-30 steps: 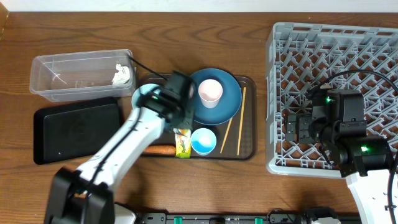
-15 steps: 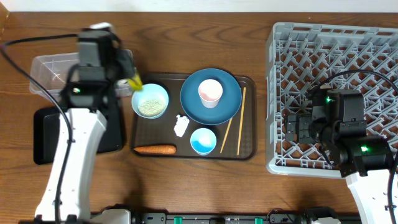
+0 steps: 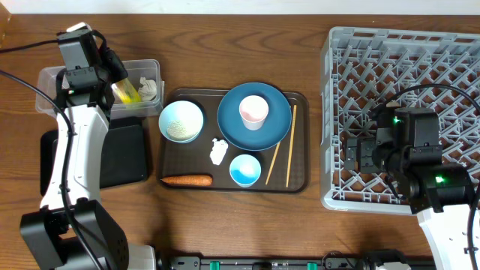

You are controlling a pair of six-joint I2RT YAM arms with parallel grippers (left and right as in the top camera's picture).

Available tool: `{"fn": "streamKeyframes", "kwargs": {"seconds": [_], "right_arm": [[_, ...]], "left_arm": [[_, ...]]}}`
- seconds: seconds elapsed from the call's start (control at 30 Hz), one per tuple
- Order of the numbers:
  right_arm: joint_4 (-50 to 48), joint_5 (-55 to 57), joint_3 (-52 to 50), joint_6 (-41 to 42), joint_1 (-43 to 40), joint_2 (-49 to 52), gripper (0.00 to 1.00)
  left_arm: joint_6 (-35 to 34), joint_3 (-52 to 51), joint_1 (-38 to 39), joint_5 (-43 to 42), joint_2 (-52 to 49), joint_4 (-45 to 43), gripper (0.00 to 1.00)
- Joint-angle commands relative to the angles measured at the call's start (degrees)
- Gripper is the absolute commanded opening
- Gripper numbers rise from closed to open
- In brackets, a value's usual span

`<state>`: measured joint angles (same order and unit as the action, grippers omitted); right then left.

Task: Sort waste into correct bins and load items into the dishwasher rack

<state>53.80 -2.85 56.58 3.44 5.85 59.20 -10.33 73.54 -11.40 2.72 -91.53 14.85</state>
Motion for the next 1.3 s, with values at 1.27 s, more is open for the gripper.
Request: {"fn": "streamKeyframes", "kwargs": {"seconds": [1.27], "right_arm": [[0.6,1.0,1.1,0.6,0.9,-0.1,0.99]], "left_arm": [[-3.5,-15.1,37.9,-28.6,0.2,32.9,0.36]]}}
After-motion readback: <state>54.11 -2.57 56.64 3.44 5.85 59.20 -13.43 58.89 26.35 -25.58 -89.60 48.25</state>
